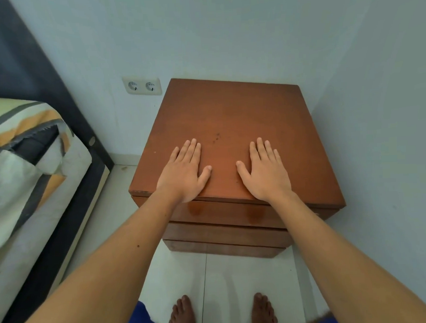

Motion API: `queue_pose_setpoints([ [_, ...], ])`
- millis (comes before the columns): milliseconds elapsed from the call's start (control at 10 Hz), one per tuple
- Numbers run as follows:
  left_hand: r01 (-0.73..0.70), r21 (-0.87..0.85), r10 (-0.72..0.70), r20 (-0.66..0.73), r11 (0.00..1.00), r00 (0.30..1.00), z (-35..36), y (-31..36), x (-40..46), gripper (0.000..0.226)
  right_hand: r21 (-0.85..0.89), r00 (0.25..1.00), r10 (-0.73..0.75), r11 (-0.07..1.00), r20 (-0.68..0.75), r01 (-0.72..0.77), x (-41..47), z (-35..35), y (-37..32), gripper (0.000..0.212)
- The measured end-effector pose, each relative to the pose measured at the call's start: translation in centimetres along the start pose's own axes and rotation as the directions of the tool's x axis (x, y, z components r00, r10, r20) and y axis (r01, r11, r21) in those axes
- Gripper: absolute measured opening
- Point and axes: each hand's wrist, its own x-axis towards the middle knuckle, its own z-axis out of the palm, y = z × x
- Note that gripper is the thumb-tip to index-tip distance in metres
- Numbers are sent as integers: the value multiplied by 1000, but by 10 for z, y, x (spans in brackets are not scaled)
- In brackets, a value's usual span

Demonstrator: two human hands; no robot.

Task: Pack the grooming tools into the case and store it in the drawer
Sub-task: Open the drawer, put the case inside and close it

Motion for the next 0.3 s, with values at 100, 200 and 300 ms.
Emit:
queue_pose_setpoints([
  [100,-9,11,9,4,1000,1000,5,0,-4,78,-7,1000,-10,1000,3,10,-5,4,-1,81],
  [200,-6,8,6,33,1000,999,1,-1,4,81,40,1000,-9,999,12,8,2,-2,1,78],
  [300,-18,-41,21,75,999,997,-5,1,-10,97,136,997,-58,989,-47,64,-27,-5,-1,61],
])
